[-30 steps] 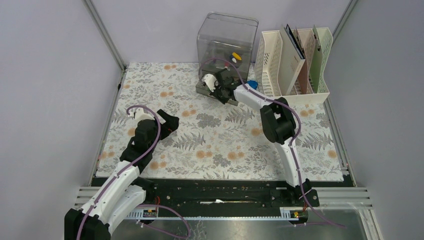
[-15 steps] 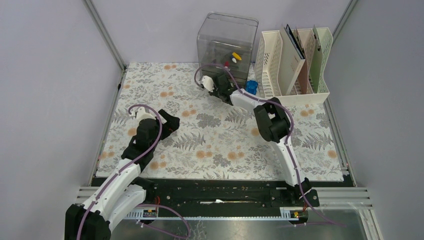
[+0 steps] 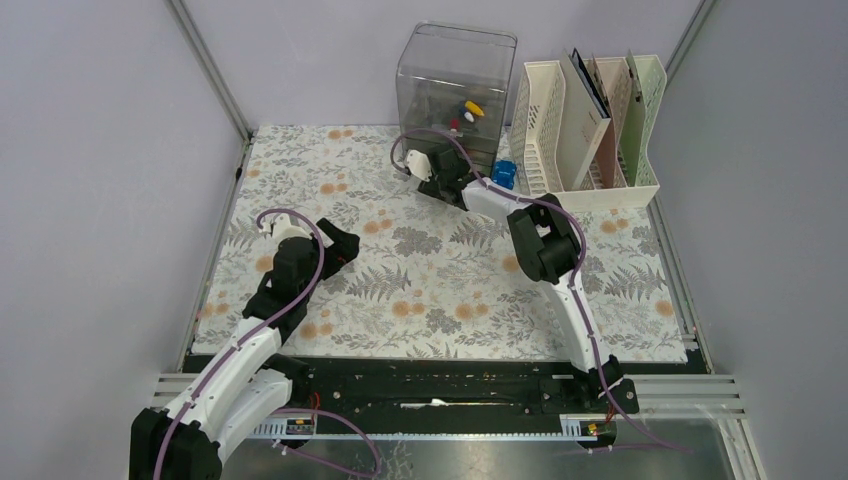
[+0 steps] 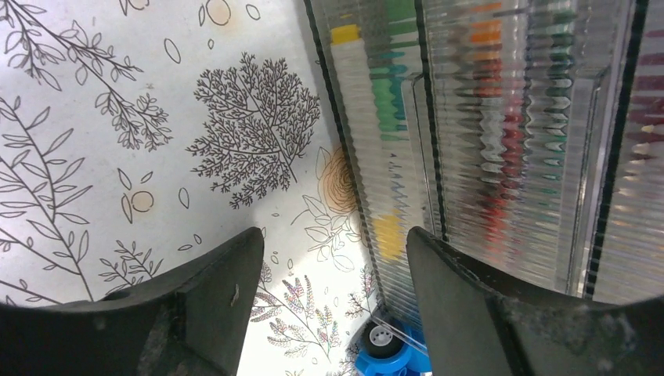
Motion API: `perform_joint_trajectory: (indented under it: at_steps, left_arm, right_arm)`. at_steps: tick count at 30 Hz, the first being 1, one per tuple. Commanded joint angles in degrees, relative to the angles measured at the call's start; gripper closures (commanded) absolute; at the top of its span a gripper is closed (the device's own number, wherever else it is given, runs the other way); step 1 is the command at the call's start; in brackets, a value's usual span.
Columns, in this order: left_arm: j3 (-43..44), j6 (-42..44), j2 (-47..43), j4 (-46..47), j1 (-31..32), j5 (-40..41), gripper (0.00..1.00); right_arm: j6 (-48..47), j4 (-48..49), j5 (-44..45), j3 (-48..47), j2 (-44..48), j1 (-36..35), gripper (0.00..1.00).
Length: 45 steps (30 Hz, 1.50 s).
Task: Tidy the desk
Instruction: Close the drawer in the storage box, then reset both arms
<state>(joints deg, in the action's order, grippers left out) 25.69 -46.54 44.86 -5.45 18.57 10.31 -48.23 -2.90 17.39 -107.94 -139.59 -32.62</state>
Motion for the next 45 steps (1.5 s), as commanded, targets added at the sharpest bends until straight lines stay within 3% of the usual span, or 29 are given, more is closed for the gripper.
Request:
perform_joint_trajectory:
  at_steps: [1, 3, 11, 17, 22, 27, 30, 33, 39, 45]
  left_arm:
    - [2.0, 0.2, -0.4, 2.9, -0.4, -0.4, 0.01]
    - [2.1, 0.2, -1.0, 2.8, -0.4, -0.4, 0.01]
    - [7.8, 4.9, -0.4, 0.5, -0.4, -3.1, 0.01]
    - [16.8, 9.5, 2.7, 0.3, -1.4, -9.6, 0.01]
    - [33.6, 12.9, 10.4, -6.7, -6.0, -17.1, 0.01]
    - [50.3, 11.6, 20.2, -13.7, -16.0, -31.9, 0.01]
    - [56.7, 7.8, 23.7, -12.7, -23.6, -41.7, 0.01]
    - [60.1, 2.9, 25.6, -9.5, -28.0, -48.6, 0.01]
    - [62.8, 1.7, 26.0, -10.0, -28.9, -49.6, 0.01]
    - [62.6, 2.6, 24.4, -11.7, -28.9, -49.7, 0.01]
  right_arm:
    - [-1.5, 2.2, 1.3, -0.4, 1.3, 1.1, 0.21]
    - [-0.7, 0.0, -0.9, 1.0, 3.1, 1.0, 0.21]
    - [9.8, -22.6, -29.1, 7.8, 23.0, 1.1, 0.15]
    - [21.1, -28.6, -43.0, 15.3, 40.4, 4.2, 0.03]
    - [27.6, -31.7, -49.6, 14.6, 50.6, 16.5, 0.0]
    - [35.1, -33.3, -55.4, 8.7, 56.1, 36.0, 0.0]
    - [41.4, -35.8, -54.2, 1.7, 56.6, 43.7, 0.0]
    - [44.0, -39.3, -48.6, -3.2, 57.7, 45.5, 0.0]
    - [47.5, -39.3, -45.2, -4.4, 62.9, 45.5, 0.0]
    - [53.5, -39.5, -36.1, -3.5, 65.0, 45.5, 0.0]
